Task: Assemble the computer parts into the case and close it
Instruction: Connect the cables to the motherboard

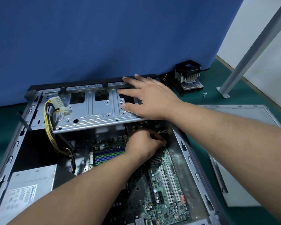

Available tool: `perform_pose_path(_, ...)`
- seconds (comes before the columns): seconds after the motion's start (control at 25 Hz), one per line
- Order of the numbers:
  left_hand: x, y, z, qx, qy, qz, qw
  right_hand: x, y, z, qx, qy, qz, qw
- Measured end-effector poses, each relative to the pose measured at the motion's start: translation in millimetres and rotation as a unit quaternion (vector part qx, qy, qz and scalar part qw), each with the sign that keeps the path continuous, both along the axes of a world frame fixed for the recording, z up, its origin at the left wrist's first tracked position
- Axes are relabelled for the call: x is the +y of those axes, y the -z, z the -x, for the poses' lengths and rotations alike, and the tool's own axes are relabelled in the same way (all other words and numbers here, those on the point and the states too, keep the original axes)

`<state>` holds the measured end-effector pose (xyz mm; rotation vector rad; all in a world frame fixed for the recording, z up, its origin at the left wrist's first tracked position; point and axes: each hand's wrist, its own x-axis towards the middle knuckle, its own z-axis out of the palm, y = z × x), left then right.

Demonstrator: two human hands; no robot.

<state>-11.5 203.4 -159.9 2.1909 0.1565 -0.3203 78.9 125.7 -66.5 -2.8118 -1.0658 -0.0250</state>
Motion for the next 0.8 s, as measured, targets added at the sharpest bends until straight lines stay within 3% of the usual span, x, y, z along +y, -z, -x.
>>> perform_pose_path(0.8,0.3,-2.8,-0.3,-0.001,-0.002,-0.007,1.0,0.9,-1.6,0.8,0.002,0.0,-0.004,1.0)
